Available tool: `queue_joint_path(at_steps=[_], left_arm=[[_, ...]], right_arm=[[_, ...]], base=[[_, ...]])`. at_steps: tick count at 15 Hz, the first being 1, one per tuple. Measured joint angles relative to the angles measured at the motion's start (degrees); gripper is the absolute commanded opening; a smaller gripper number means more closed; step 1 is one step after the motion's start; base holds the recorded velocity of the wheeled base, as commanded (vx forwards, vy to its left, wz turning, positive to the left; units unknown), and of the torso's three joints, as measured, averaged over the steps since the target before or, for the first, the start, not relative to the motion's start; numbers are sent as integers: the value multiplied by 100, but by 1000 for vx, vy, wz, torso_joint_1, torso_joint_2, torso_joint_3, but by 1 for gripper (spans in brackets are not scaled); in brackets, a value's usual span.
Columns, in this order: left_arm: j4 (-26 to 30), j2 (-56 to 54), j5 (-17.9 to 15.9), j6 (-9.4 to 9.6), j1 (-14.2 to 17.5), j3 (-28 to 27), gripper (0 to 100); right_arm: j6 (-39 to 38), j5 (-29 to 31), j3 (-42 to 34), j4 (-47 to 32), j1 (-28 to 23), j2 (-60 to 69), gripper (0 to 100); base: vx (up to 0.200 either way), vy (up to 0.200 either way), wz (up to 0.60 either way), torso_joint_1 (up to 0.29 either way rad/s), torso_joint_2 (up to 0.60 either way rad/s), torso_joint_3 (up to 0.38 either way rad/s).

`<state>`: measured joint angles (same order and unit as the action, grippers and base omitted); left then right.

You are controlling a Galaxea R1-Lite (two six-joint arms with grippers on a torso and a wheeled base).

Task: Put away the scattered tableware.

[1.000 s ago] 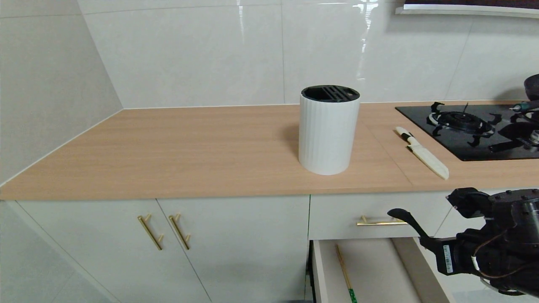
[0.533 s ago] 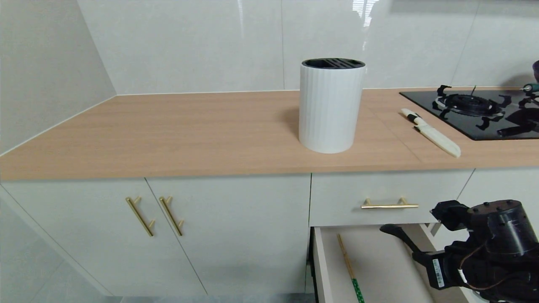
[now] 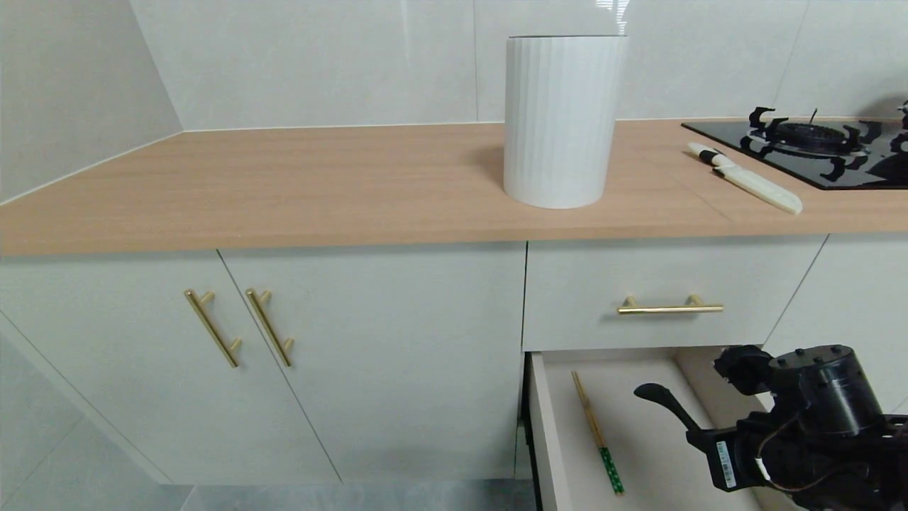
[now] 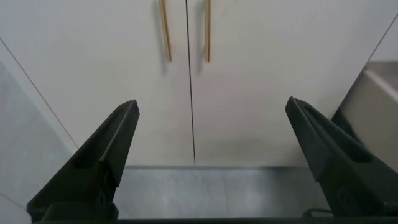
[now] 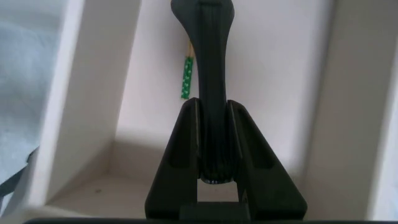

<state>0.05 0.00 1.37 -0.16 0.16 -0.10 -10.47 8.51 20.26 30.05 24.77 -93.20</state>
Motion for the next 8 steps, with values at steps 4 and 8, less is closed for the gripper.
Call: queue_joint_path(at_steps=[4, 8], left_arm=[[-2, 0, 2, 0, 0, 0, 100], [-5, 0, 2, 0, 0, 0, 100]], right_arm=[[5, 0, -4, 24, 0, -149, 0], [-79, 68, 60, 402, -13, -551, 0]], base=[[0, 0, 0, -47, 270, 195], [0, 0, 0, -4, 16, 10]])
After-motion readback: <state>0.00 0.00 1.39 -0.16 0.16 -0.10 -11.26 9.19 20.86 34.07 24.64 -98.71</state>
